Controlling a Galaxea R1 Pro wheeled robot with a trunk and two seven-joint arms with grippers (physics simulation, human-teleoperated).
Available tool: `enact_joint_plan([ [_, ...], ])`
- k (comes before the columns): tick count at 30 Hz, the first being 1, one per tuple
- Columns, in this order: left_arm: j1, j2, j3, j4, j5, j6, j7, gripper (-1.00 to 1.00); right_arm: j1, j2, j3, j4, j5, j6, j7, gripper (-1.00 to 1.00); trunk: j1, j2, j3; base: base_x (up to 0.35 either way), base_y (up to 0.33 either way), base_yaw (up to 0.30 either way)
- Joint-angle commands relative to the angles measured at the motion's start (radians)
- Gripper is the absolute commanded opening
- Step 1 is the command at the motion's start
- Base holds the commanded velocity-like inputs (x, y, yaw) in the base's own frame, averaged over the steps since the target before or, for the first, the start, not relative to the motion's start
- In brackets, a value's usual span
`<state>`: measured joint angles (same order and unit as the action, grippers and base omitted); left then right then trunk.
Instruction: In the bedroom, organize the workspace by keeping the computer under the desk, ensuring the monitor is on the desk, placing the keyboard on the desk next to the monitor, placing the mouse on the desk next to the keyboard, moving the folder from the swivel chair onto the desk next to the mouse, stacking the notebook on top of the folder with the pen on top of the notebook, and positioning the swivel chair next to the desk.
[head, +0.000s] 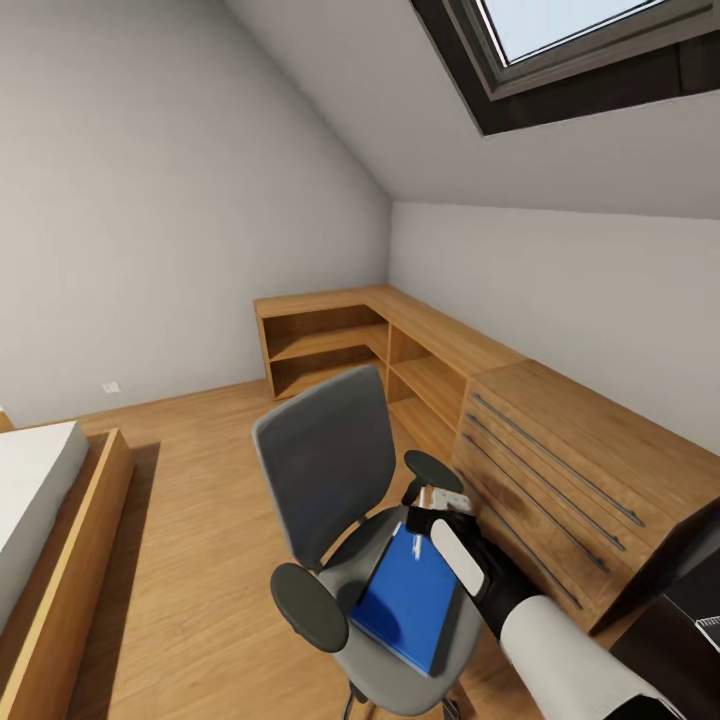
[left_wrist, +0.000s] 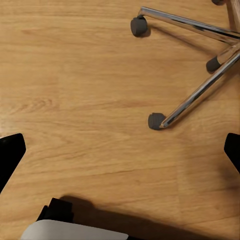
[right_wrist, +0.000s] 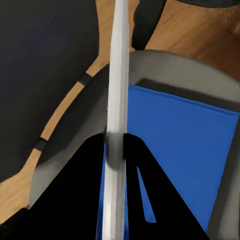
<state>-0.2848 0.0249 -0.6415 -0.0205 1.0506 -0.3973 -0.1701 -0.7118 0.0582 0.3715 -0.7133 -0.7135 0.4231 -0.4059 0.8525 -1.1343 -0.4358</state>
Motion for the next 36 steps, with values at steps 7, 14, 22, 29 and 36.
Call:
enact_joint_plan([
  [7,-0.001,0.000,-0.006,0.001,0.011,-0.002,-0.006,1.00,0.000,-0.011,0.001,-0.067,-0.019,0.065,-0.010,-1.00,0.000,-0.001,-0.001,0.000,0.000,-0.002],
  [14,-0.001,0.000,-0.006,0.001,0.010,-0.003,-0.006,1.00,0.006,-0.027,0.001,-0.180,-0.023,0.081,-0.010,-1.00,0.000,-0.001,-0.001,0.000,0.000,-0.184],
  [22,-0.001,-0.002,-0.006,0.001,0.010,-0.003,-0.006,1.00,0.012,-0.048,0.001,-0.230,-0.023,0.082,-0.010,-1.00,0.000,-0.001,-0.001,-0.077,0.000,-0.165],
  [29,-0.001,-0.002,-0.006,0.001,0.009,-0.004,-0.006,1.00,0.012,-0.055,0.001,-0.230,-0.023,0.080,-0.010,-1.00,0.000,-0.001,-0.001,-0.286,0.000,-0.053],
  [36,-0.001,-0.002,-0.006,0.001,0.010,-0.004,-0.006,1.00,0.012,-0.058,0.001,-0.230,-0.022,0.078,-0.011,-1.00,0.000,-0.001,-0.001,-0.066,0.000,-0.034],
])
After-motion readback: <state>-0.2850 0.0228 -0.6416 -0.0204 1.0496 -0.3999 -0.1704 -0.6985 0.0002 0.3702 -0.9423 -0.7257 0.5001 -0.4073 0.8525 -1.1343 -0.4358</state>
